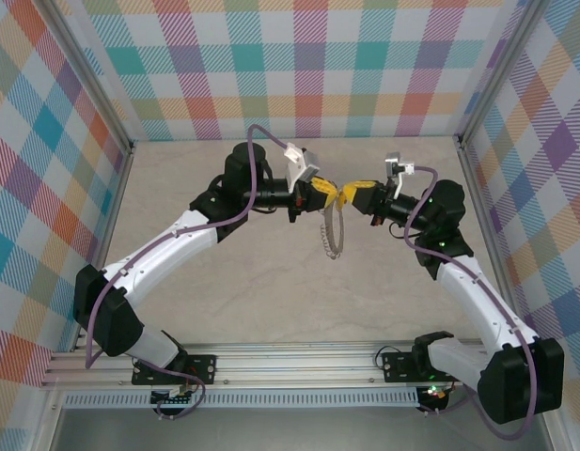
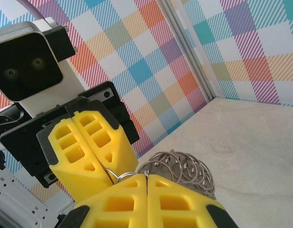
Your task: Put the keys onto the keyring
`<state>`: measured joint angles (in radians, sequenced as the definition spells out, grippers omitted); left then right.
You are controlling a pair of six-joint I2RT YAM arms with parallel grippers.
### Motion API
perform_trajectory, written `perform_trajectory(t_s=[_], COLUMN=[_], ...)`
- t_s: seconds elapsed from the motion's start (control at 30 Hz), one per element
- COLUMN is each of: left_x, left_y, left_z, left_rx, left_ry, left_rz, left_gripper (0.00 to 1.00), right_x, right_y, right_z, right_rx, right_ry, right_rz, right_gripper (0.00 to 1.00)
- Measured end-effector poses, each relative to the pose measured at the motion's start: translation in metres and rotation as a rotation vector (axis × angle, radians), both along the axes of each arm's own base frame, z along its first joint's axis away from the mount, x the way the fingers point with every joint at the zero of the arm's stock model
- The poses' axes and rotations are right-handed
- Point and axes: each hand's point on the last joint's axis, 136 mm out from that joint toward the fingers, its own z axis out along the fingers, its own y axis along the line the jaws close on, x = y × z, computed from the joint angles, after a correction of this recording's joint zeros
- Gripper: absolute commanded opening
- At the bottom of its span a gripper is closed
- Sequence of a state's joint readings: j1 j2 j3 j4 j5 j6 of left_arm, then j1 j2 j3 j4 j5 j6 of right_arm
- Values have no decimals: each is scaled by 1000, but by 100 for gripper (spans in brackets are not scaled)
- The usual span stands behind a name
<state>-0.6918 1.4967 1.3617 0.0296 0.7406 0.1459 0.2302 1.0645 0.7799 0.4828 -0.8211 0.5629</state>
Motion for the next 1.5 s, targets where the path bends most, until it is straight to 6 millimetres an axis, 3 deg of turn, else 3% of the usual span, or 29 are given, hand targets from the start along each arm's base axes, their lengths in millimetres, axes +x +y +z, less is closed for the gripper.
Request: perform_trajectory(t_s=[0.3, 0.57, 0.87, 0.97, 1.07, 1.2, 1.37, 1.5], left_x=[-3, -8, -7, -3, 0, 4, 10, 19], left_y=[-5, -10, -10, -9, -9, -9, -6, -1], left_z=[5, 12, 16, 16, 12, 7, 4, 3], left_rx=[-17, -39, -55, -58, -59, -71, -115, -162], left_ry=[-3, -25, -39, -37, -21, 4, 48, 99], left_rz=[0, -14, -6, 14, 37, 56, 81, 107], left_gripper=[0, 0, 0, 0, 0, 0, 0, 0], right_x=[-4, 0, 2, 3, 2, 0, -2, -3], right_y=[-2, -7, -11, -17, -24, -28, -29, -28], right_z=[-7, -28, -29, -31, -25, -18, -10, -15], right_rx=[1, -13, -17, -20, -10, 18, 54, 78], right_ry=[5, 71, 91, 112, 111, 120, 132, 164], right_rz=[-12, -62, -98, -140, -177, -196, -193, -189], right_gripper=[0, 0, 0, 5, 23, 38, 44, 46])
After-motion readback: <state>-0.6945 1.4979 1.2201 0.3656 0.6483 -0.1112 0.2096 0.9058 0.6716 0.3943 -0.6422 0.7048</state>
